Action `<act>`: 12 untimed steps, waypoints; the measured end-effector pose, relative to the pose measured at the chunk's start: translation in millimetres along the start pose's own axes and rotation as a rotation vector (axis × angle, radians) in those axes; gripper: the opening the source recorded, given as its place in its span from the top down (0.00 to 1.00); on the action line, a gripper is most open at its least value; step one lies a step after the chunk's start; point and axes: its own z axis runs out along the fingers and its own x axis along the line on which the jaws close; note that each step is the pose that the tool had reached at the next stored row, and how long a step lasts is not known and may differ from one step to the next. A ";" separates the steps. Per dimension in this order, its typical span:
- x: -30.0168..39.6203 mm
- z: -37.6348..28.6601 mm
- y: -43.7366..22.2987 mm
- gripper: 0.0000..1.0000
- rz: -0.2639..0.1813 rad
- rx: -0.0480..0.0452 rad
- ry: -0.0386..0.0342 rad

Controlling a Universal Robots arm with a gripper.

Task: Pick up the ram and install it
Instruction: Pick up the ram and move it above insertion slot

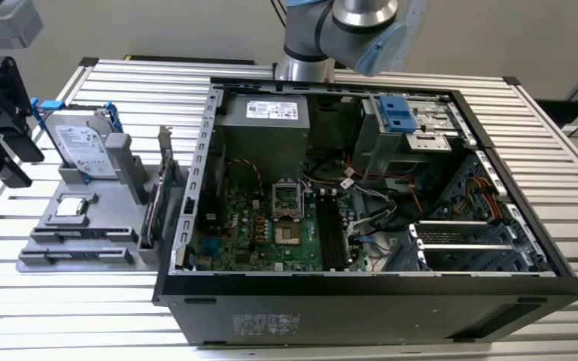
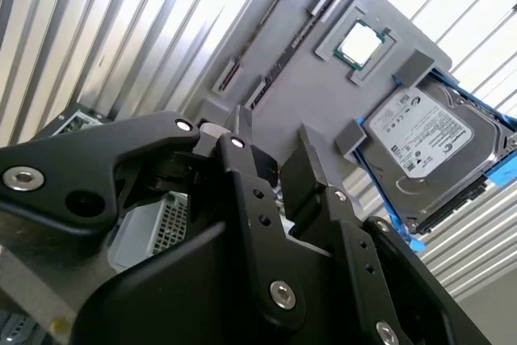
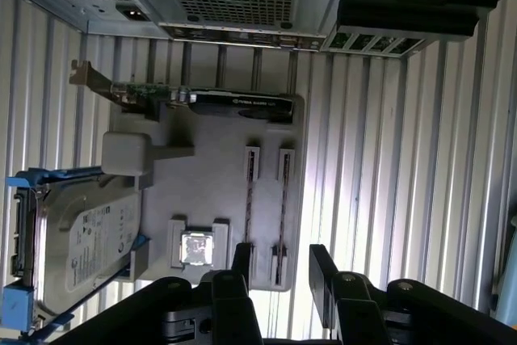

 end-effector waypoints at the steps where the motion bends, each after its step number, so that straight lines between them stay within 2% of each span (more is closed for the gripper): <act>1: 0.0 0.8 -0.1 0.00 0.000 0.0000 -0.0001; 12: -0.3 10.0 -0.5 0.00 0.000 0.0001 -0.0001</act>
